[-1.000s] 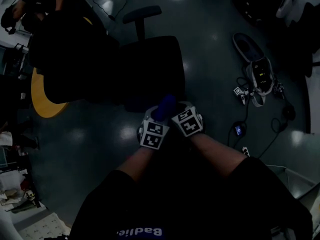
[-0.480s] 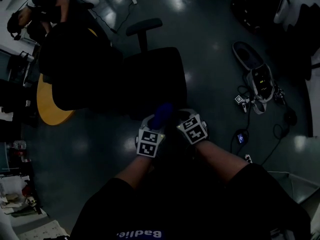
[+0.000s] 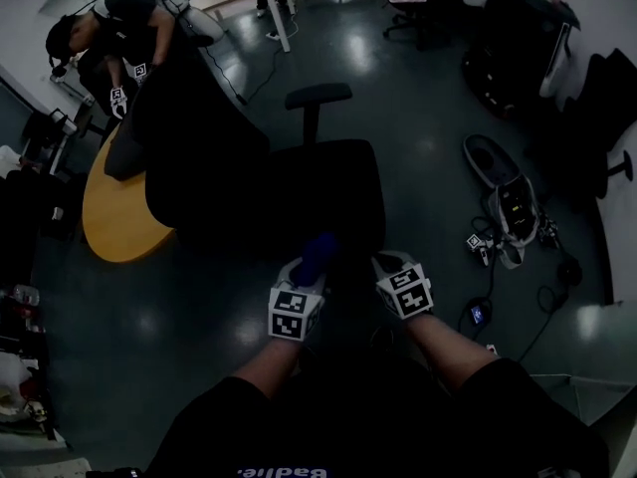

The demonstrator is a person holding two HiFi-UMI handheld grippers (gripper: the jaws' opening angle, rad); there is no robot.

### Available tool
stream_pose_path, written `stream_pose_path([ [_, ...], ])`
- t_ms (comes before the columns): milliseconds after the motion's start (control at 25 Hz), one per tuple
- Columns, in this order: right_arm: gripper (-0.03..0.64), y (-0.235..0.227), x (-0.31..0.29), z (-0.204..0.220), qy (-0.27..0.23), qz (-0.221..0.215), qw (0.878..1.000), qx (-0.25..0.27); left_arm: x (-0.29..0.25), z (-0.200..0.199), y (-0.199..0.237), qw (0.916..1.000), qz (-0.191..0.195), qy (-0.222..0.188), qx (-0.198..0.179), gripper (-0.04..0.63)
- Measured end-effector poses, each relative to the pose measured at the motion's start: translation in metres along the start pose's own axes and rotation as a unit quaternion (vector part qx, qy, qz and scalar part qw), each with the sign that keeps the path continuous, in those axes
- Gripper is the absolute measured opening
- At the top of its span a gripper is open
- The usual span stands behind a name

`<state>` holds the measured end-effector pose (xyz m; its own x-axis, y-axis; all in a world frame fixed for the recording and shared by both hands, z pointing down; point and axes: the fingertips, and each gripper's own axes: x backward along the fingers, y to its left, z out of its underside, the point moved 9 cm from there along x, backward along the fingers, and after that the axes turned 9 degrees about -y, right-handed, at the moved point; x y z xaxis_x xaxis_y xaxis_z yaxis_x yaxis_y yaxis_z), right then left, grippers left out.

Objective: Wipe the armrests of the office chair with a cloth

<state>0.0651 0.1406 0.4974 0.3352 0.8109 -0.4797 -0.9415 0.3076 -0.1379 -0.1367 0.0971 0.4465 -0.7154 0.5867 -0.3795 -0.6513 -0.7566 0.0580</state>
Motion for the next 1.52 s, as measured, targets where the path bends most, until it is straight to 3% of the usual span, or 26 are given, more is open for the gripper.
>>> stream_pose_path([
  [200,0.003,0.048,0.002,-0.022,-0.027,0.017,0.999,0.008,0.055,-0.021,0.037,0.9985,-0.003,-0.051,0.018,0.127],
  [360,0.003,0.091,0.002,-0.039,-0.05,0.031,0.998,0.003,0.095,-0.036,0.062,0.9956,0.003,-0.093,0.006,0.127],
  [640,0.003,0.144,0.019,-0.053,-0.082,0.064,0.995,-0.012,0.156,-0.033,0.094,0.989,0.031,-0.136,0.048,0.127],
  [840,0.003,0.165,0.029,-0.046,-0.086,0.089,0.992,-0.037,0.178,-0.033,0.103,0.9847,0.058,-0.16,0.038,0.127],
  [1200,0.003,0.182,0.055,-0.058,-0.112,0.066,0.991,-0.03,0.203,-0.044,0.087,0.9814,0.079,-0.174,0.021,0.127],
  [1520,0.003,0.18,0.088,-0.076,-0.144,0.013,0.989,-0.024,0.217,-0.061,0.052,0.9803,0.082,-0.18,-0.007,0.127],
])
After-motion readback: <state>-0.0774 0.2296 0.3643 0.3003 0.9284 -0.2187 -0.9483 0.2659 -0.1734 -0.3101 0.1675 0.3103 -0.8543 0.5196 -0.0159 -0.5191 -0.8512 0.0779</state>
